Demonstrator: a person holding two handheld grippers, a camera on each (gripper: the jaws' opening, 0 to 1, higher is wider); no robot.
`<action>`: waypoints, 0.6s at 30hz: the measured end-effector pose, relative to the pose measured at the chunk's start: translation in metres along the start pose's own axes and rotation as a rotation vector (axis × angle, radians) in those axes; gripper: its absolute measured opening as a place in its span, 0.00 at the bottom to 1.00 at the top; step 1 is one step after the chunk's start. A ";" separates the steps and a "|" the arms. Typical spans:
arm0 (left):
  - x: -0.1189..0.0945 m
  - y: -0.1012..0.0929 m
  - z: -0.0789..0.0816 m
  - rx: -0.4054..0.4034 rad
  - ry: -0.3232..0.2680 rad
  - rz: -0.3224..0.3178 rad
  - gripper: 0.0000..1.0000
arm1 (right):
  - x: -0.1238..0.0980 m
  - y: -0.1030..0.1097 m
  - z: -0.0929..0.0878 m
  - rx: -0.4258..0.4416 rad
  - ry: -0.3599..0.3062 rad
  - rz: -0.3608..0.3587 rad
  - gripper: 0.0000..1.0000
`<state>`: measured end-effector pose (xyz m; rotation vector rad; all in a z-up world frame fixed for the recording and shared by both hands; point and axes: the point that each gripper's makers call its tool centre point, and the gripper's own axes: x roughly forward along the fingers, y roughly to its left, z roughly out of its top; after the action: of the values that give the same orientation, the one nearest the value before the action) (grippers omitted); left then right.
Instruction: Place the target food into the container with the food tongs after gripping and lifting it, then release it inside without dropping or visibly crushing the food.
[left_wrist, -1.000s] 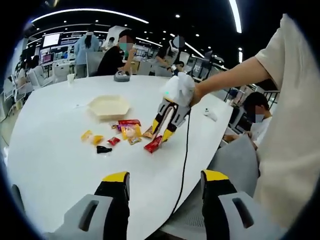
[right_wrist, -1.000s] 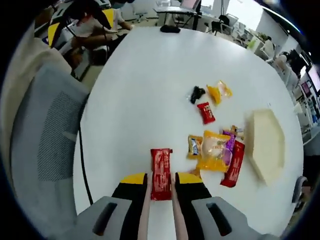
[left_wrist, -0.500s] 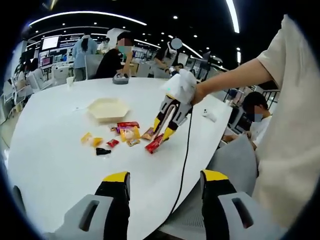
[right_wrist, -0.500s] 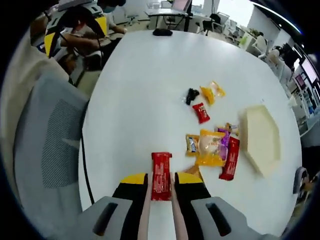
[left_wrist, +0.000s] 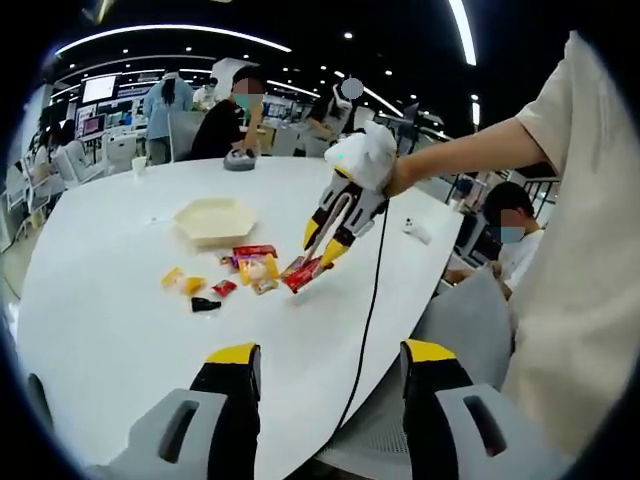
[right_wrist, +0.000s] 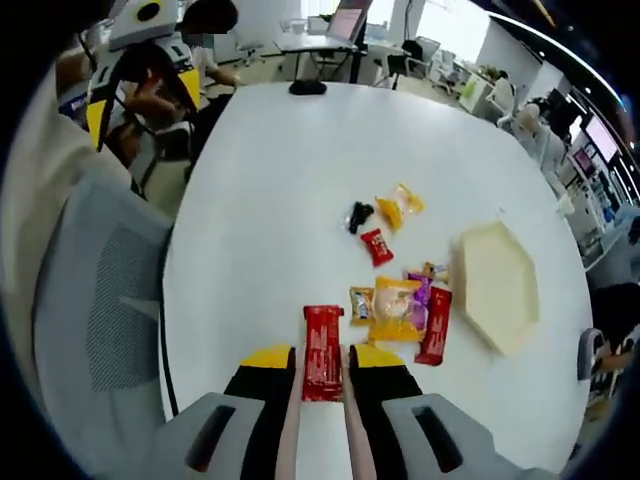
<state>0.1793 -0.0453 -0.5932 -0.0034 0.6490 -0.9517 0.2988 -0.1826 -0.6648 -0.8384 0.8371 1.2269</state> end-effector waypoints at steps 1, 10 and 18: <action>0.000 0.000 0.001 0.001 -0.001 0.000 0.55 | -0.001 -0.001 0.002 0.000 -0.005 -0.006 0.20; -0.003 -0.002 0.003 0.009 -0.005 -0.005 0.55 | -0.012 -0.014 0.011 0.021 -0.028 -0.034 0.20; -0.004 -0.004 0.003 0.011 -0.008 -0.009 0.55 | -0.022 -0.031 0.020 0.031 -0.048 -0.065 0.20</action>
<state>0.1760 -0.0457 -0.5878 -0.0003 0.6366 -0.9634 0.3276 -0.1787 -0.6333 -0.8025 0.7826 1.1698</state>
